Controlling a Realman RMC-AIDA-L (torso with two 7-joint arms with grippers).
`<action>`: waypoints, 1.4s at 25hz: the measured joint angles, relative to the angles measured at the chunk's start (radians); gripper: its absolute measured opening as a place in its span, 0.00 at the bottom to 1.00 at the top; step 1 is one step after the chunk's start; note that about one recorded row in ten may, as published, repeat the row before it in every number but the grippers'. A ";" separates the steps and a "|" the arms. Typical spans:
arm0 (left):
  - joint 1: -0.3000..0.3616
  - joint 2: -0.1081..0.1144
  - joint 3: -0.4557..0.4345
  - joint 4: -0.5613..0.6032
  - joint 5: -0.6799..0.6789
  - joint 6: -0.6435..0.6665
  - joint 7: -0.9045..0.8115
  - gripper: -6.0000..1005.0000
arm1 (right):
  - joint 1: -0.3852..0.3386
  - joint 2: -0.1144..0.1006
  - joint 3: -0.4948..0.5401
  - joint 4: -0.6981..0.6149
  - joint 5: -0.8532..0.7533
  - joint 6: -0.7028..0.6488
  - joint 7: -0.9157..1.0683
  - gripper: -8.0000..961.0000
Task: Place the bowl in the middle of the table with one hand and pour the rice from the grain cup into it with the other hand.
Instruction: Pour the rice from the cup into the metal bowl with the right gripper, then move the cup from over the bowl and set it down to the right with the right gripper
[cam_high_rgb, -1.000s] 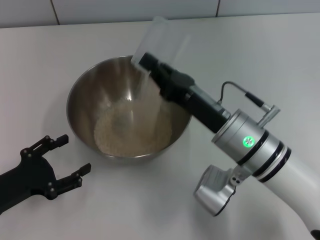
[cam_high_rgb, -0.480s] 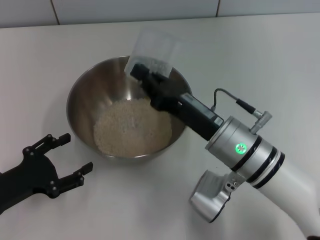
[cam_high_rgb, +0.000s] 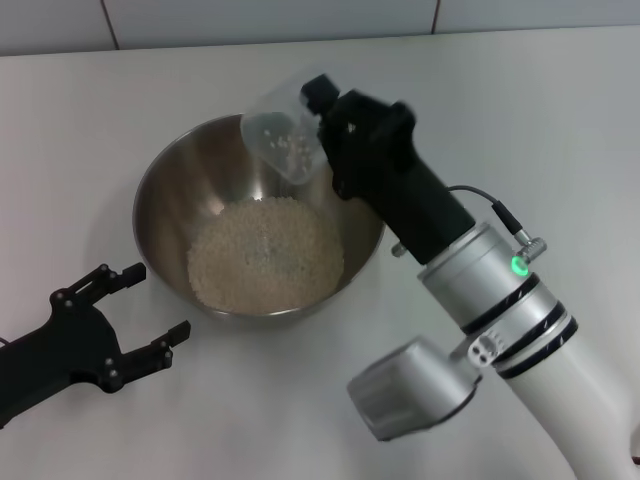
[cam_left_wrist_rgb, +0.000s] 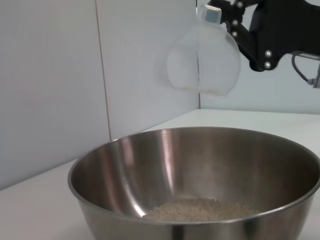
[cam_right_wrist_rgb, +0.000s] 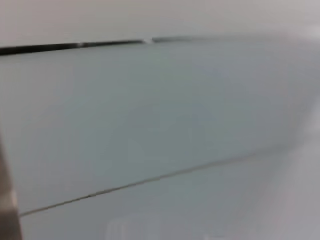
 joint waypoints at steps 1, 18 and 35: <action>-0.001 0.000 0.000 0.000 0.000 0.000 0.001 0.84 | -0.005 0.000 0.017 0.016 0.014 0.009 0.068 0.01; 0.023 -0.002 -0.008 0.003 -0.002 0.006 0.010 0.84 | -0.035 -0.006 0.129 -0.137 0.074 0.010 1.262 0.01; 0.021 0.005 -0.035 0.007 -0.008 0.009 0.009 0.84 | -0.020 -0.006 0.177 -0.405 0.070 0.176 1.686 0.01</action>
